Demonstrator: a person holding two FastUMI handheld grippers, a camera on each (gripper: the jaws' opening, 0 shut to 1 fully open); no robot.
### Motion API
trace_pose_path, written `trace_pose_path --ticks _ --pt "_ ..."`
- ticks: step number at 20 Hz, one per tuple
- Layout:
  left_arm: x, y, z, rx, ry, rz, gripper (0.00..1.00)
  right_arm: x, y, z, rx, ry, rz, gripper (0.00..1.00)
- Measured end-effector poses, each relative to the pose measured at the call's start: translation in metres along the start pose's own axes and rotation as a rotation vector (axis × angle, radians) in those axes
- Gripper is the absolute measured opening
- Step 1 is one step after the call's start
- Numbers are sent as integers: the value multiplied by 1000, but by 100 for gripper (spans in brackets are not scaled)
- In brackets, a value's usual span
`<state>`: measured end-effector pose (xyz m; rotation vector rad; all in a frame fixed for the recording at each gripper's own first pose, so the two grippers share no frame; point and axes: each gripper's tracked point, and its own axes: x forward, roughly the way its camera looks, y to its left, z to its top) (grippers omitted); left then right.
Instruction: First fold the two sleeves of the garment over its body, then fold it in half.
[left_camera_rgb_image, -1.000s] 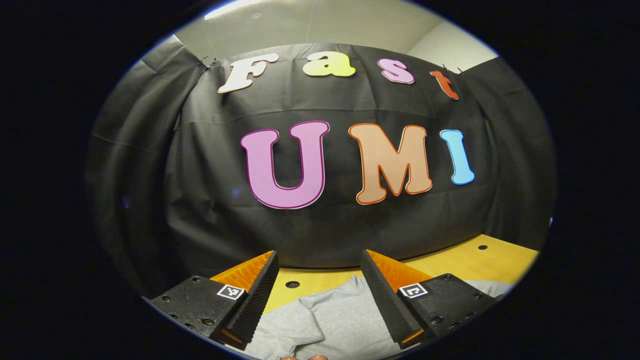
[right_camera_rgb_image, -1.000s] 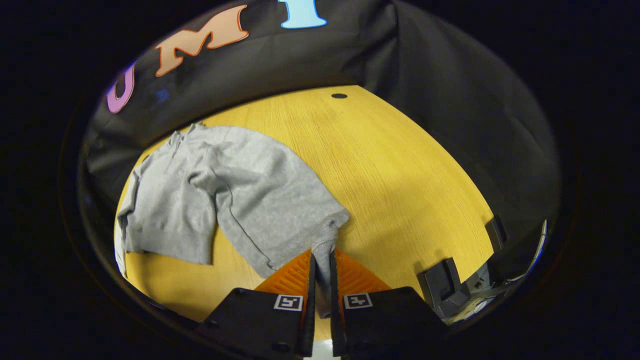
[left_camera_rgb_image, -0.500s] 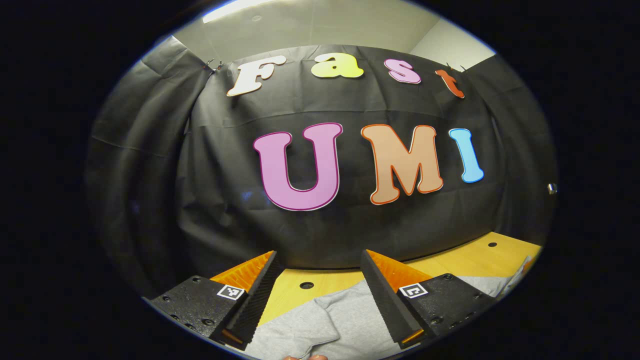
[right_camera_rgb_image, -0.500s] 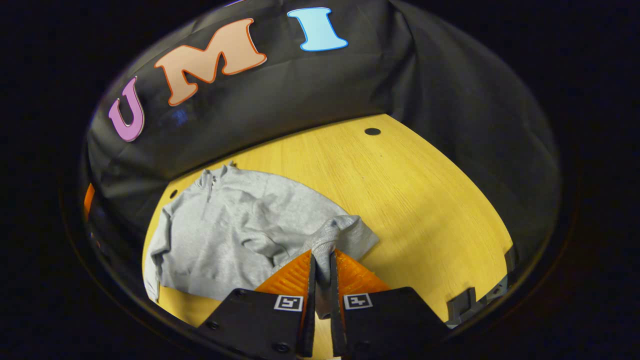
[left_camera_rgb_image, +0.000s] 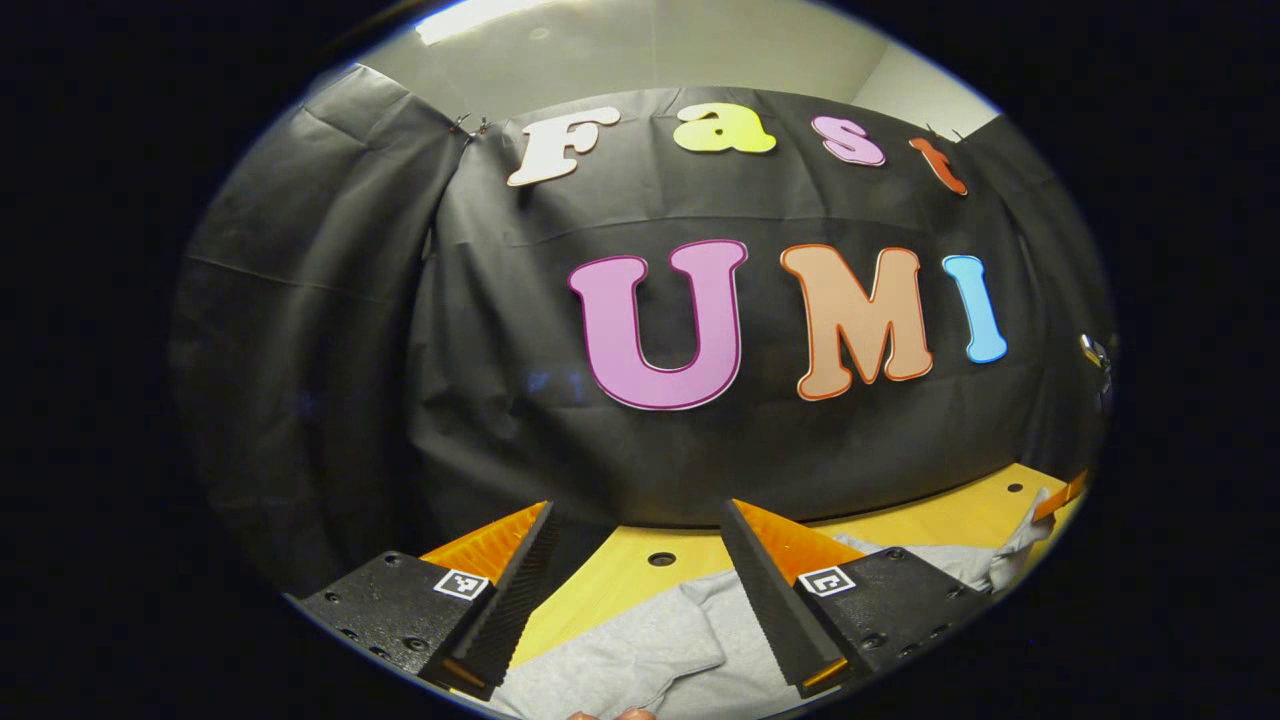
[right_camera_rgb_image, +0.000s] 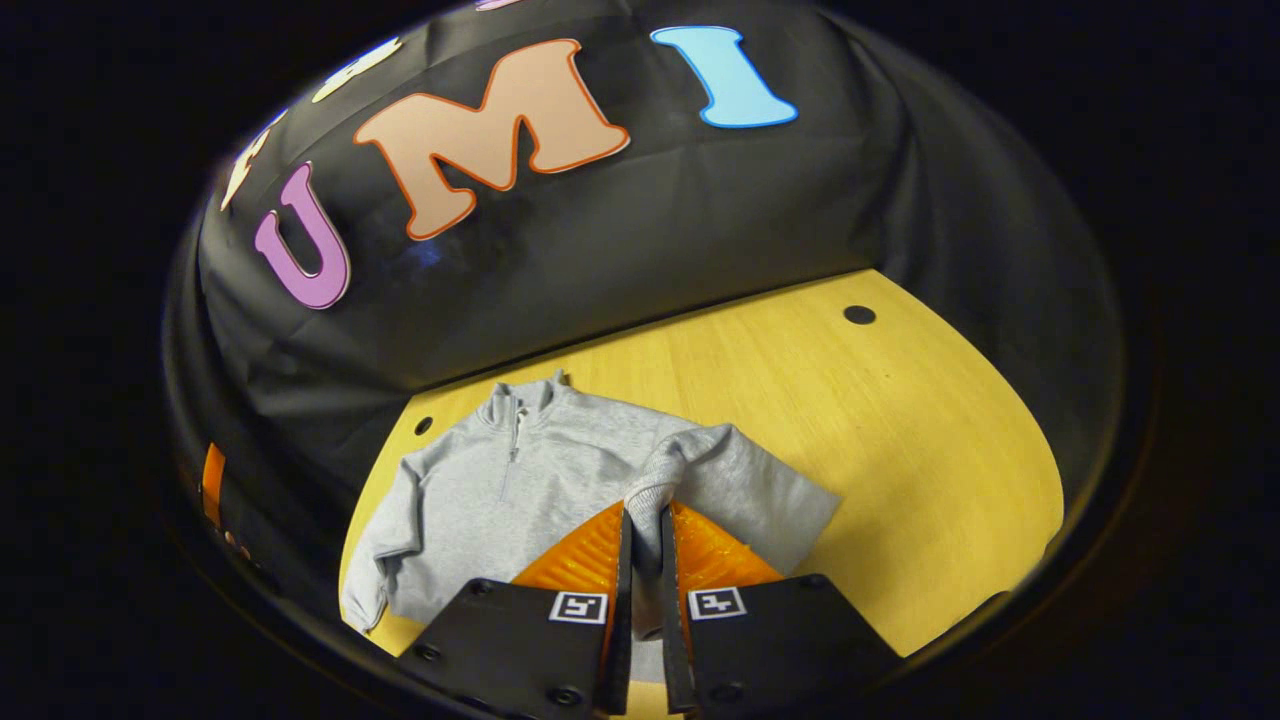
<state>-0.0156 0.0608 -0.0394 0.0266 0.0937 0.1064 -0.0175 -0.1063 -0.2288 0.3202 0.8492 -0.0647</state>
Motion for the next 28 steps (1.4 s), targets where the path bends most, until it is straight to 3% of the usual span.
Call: trace_pose_path --ticks 9,15,28 --pt "-17 57 -3 -1 8 105 99 34 105 15 -35 7 148 16" --pt "-27 94 -8 -16 15 168 99 49 185 4 -110 32 256 15" --pt "-65 189 -27 -20 62 320 96 118 307 -83 -231 203 365 15"
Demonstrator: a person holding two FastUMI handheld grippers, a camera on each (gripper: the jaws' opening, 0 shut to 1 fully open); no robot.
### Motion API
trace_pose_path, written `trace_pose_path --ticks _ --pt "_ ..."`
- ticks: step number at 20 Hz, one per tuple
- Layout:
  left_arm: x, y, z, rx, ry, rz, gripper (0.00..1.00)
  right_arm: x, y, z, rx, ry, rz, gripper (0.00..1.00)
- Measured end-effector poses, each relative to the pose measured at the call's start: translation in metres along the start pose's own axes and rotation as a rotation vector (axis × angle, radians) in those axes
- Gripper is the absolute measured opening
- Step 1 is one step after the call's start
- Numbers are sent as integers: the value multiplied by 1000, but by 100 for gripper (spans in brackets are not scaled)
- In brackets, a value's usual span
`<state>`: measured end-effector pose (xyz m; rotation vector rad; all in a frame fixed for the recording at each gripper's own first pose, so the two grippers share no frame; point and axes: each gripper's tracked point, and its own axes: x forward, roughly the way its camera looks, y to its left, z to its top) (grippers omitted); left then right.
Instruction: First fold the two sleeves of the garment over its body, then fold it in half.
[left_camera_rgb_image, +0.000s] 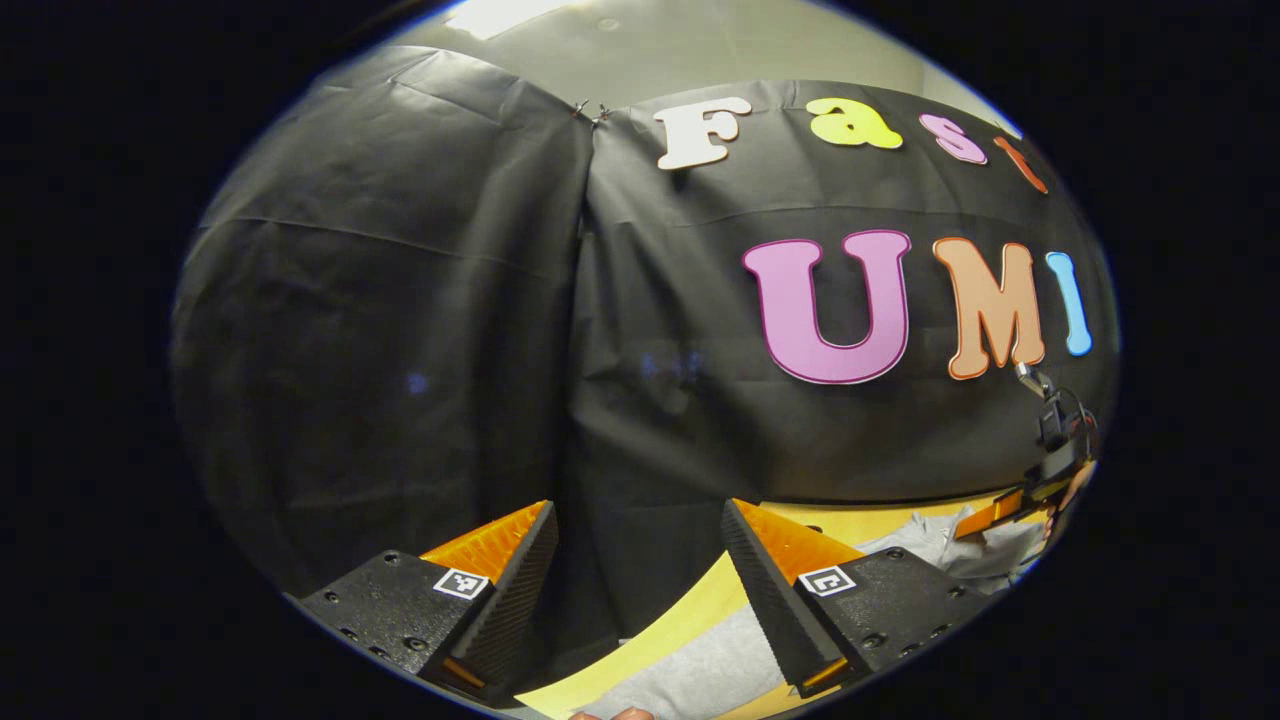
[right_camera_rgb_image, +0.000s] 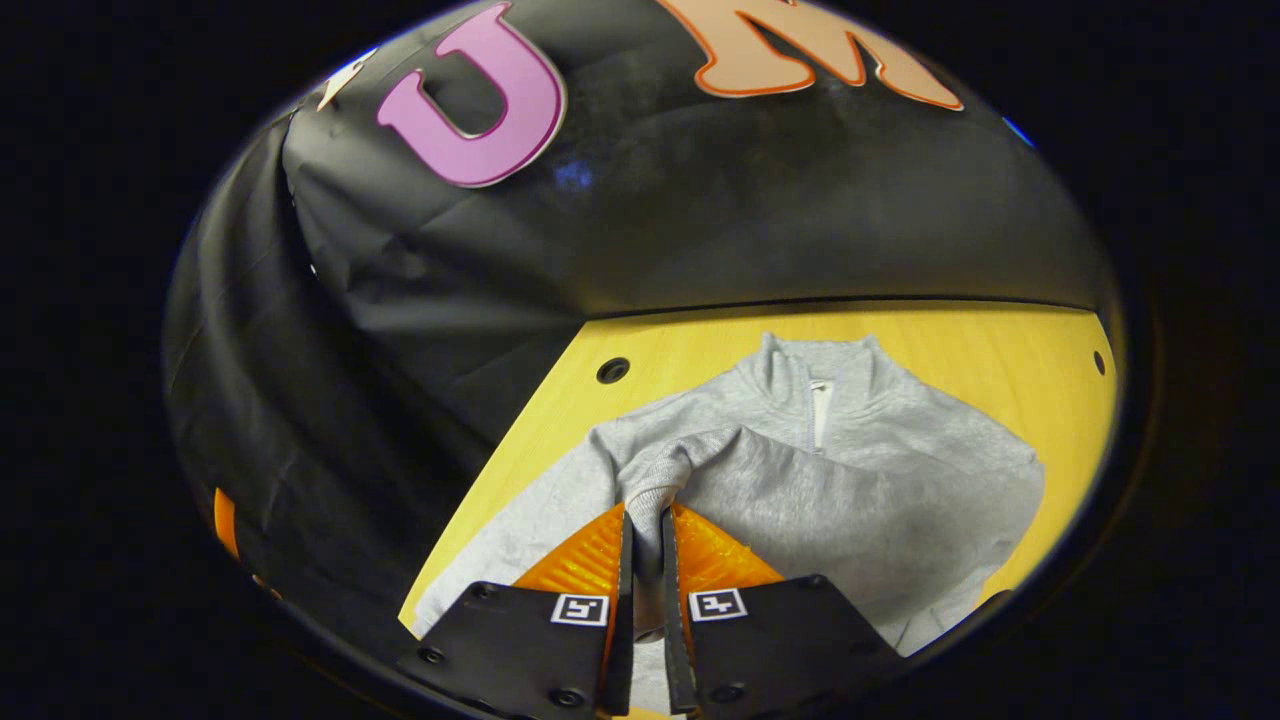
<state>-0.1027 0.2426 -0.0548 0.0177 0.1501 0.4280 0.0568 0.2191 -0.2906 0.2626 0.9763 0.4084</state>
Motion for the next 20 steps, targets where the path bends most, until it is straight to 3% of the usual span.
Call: trace_pose_path --ticks 5,9,10,11,12,13,16,17,20 --pt "-7 34 -16 16 37 57 96 66 9 -41 -7 117 2 15" --pt "-14 52 -32 20 76 96 99 80 11 -50 29 140 -34 15" --pt "-16 54 -39 26 92 97 96 82 11 -51 57 146 -41 9" --pt "-17 55 -51 31 115 92 96 82 12 -51 91 154 -37 9" --pt "-17 55 -60 30 139 81 96 82 13 -51 116 156 -35 19" --pt "-18 54 -68 28 162 72 96 82 13 -49 130 151 -37 19" --pt "-18 48 -96 17 219 47 96 72 34 -38 139 111 55 18" --pt "-20 44 -109 18 247 39 96 67 44 -31 126 83 101 28" --pt "-24 40 -142 23 322 25 97 46 50 -15 -17 -26 119 94"
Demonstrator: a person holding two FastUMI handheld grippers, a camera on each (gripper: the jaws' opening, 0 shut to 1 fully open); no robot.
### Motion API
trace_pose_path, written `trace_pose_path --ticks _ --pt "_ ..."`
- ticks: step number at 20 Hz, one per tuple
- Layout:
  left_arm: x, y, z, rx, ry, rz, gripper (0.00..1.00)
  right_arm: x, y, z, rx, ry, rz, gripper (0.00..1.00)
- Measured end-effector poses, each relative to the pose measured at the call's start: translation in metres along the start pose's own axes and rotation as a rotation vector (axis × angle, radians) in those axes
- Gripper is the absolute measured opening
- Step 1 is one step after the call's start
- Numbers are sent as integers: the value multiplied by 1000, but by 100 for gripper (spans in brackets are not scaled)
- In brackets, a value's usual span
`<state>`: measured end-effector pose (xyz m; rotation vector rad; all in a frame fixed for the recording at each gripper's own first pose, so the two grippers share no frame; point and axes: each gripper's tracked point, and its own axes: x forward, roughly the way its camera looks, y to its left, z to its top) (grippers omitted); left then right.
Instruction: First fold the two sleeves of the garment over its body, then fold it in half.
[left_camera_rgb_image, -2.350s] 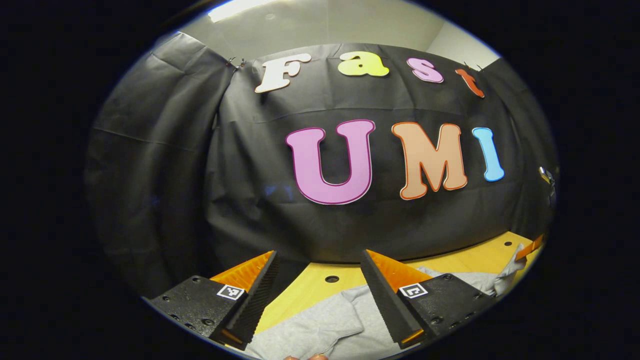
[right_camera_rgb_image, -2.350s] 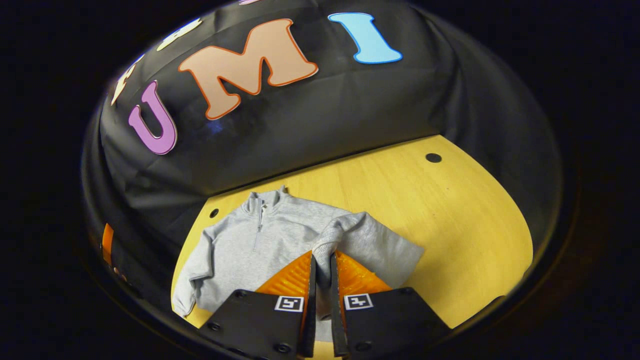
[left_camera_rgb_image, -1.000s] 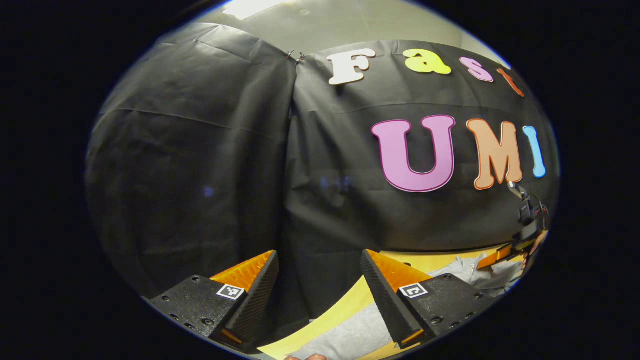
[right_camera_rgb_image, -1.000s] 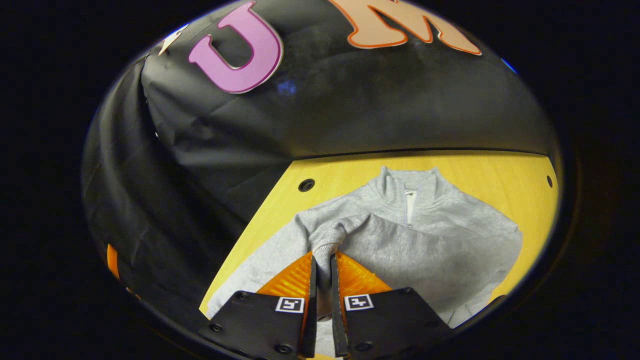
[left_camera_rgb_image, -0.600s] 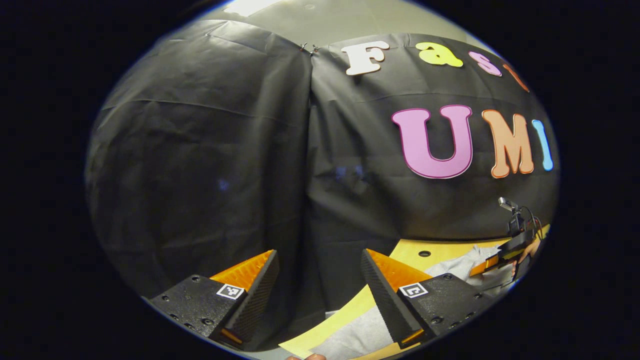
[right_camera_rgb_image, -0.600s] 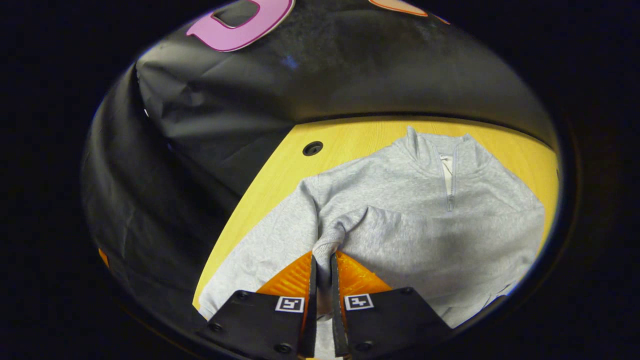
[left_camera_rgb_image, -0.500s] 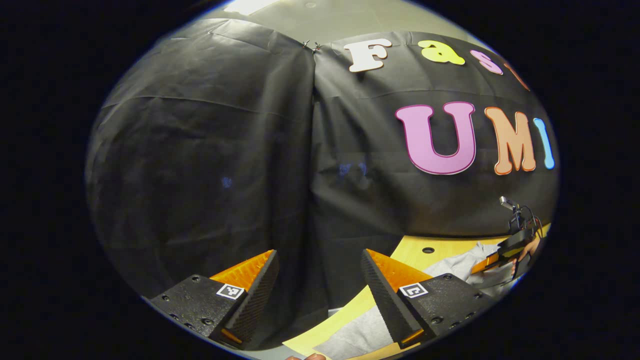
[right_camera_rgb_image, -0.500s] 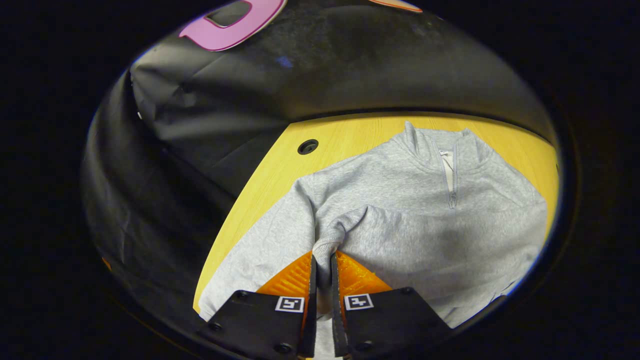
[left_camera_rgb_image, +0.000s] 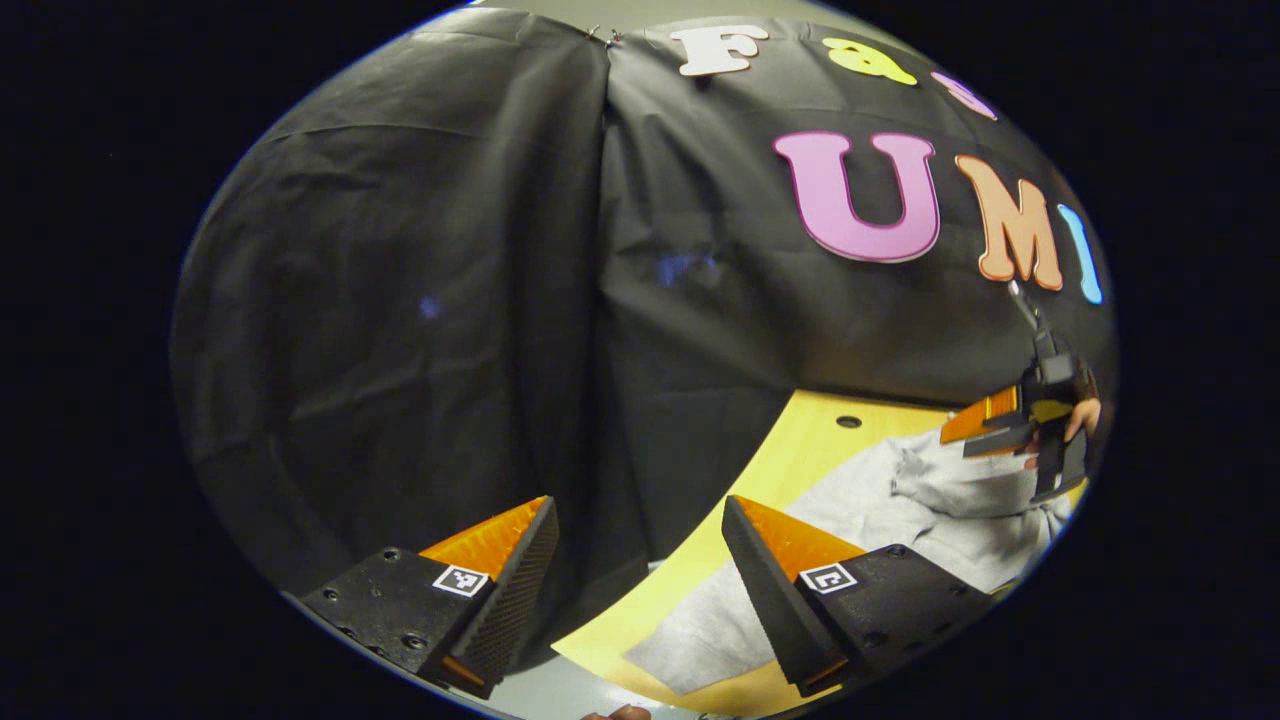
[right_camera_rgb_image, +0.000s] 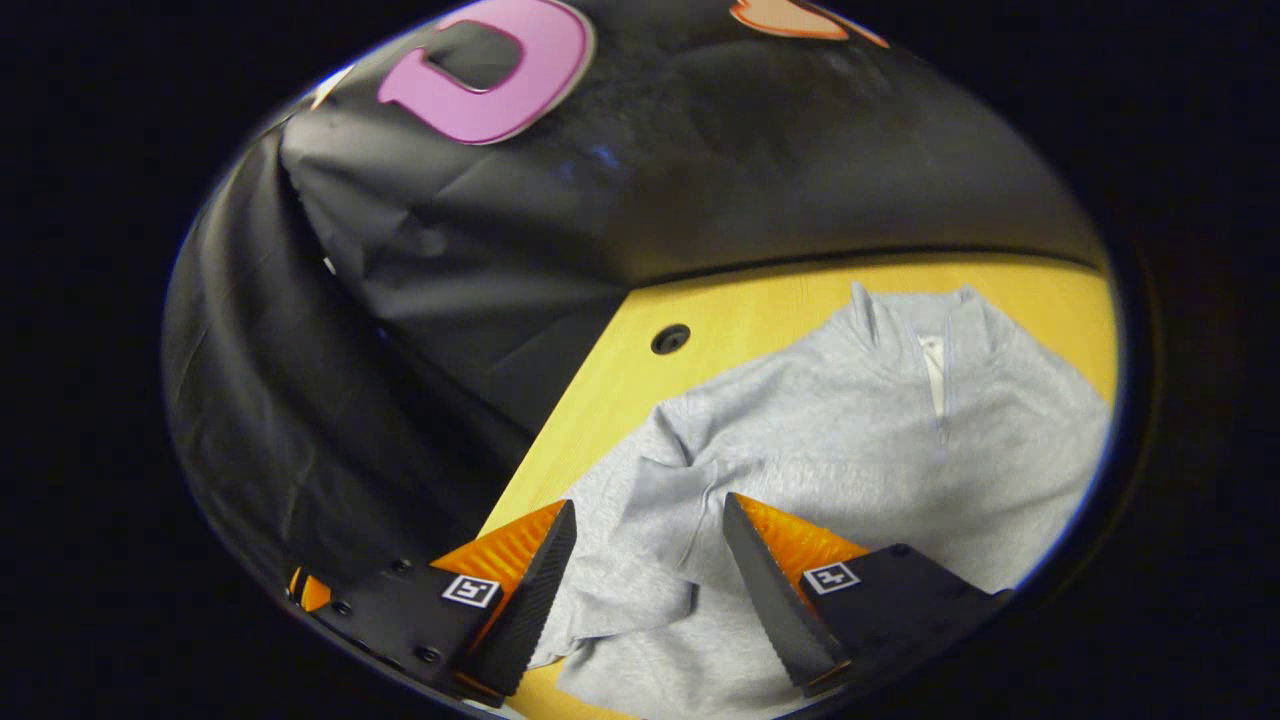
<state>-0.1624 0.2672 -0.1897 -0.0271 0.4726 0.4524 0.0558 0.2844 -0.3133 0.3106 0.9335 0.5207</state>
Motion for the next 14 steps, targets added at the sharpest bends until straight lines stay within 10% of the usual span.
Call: trace_pose_path --ticks 14 --pt "4 -17 -167 -109 470 -55 98 -97 -53 4 -161 -124 -103 96"
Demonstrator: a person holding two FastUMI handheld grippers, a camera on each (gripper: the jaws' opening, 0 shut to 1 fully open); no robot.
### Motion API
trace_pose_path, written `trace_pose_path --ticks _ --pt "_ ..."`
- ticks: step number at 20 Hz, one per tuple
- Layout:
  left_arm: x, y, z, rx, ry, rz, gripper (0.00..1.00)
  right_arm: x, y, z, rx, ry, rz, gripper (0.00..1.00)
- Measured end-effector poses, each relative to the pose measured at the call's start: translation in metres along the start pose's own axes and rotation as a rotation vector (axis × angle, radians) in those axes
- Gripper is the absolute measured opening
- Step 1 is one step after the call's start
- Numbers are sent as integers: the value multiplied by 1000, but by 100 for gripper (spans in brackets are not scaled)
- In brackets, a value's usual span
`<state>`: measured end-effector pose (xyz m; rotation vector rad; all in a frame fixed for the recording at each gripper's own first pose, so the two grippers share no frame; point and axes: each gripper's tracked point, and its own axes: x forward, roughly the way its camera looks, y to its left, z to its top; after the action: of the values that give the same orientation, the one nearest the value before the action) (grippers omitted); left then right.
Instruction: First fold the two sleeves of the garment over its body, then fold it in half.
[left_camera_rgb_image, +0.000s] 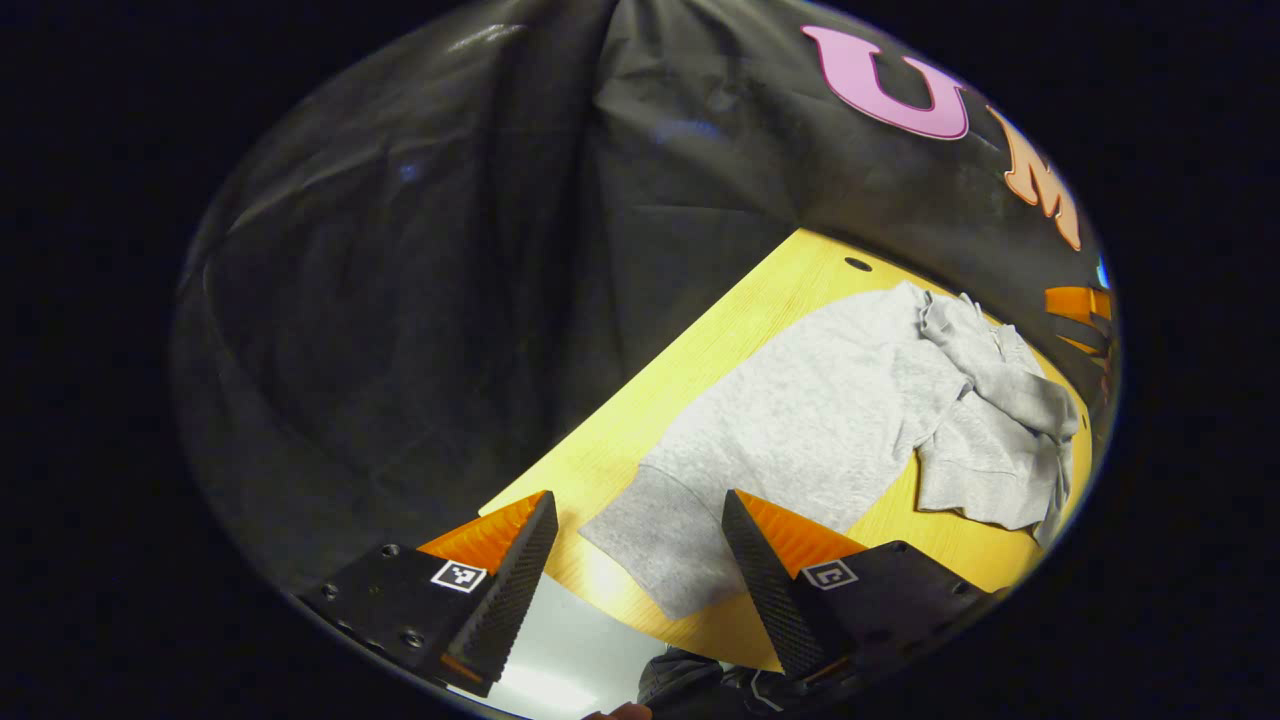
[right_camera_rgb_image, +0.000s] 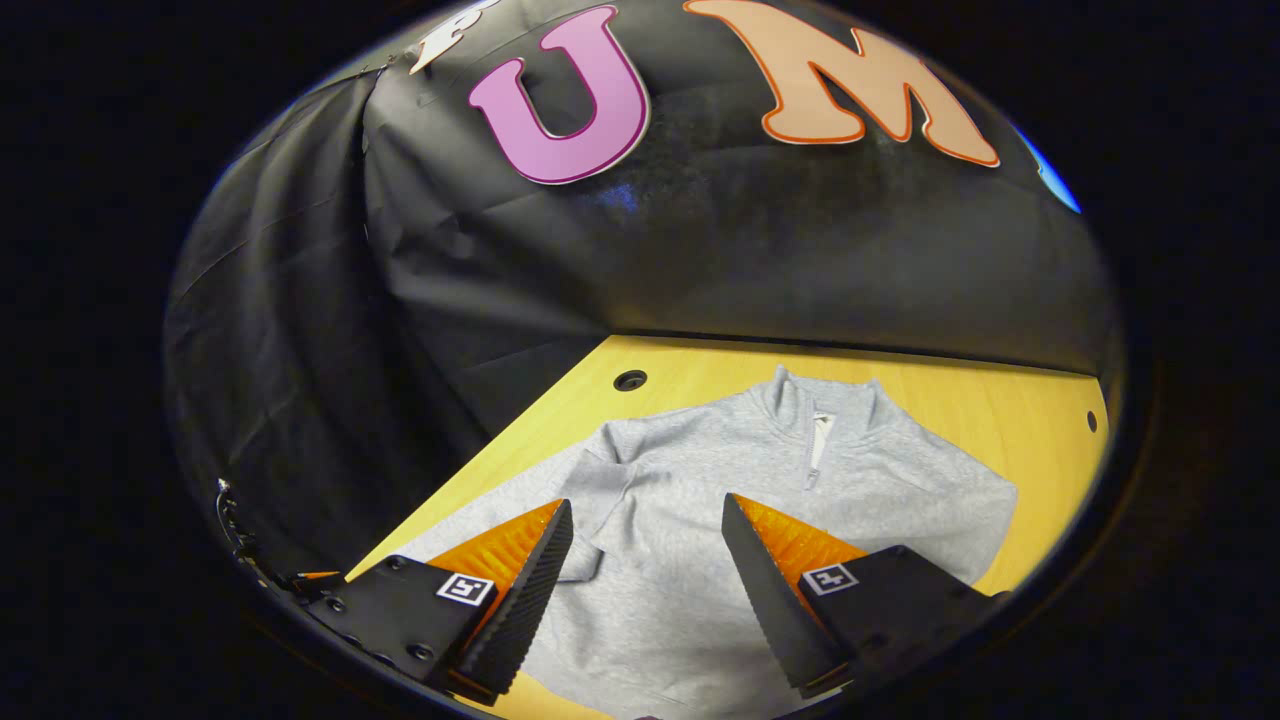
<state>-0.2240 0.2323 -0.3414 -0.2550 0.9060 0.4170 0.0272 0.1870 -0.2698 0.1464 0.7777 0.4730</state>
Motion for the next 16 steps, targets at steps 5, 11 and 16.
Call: trace_pose_path --ticks 5,11,16 --pt "1 0 -6 -18 57 -12 96 -19 -33 -10 22 9 -57 96" --pt "15 -27 1 -48 120 -115 33 -31 -44 -12 31 -6 -78 96" --pt "14 -17 19 -123 91 -91 0 -47 -61 -18 18 -17 -110 96"
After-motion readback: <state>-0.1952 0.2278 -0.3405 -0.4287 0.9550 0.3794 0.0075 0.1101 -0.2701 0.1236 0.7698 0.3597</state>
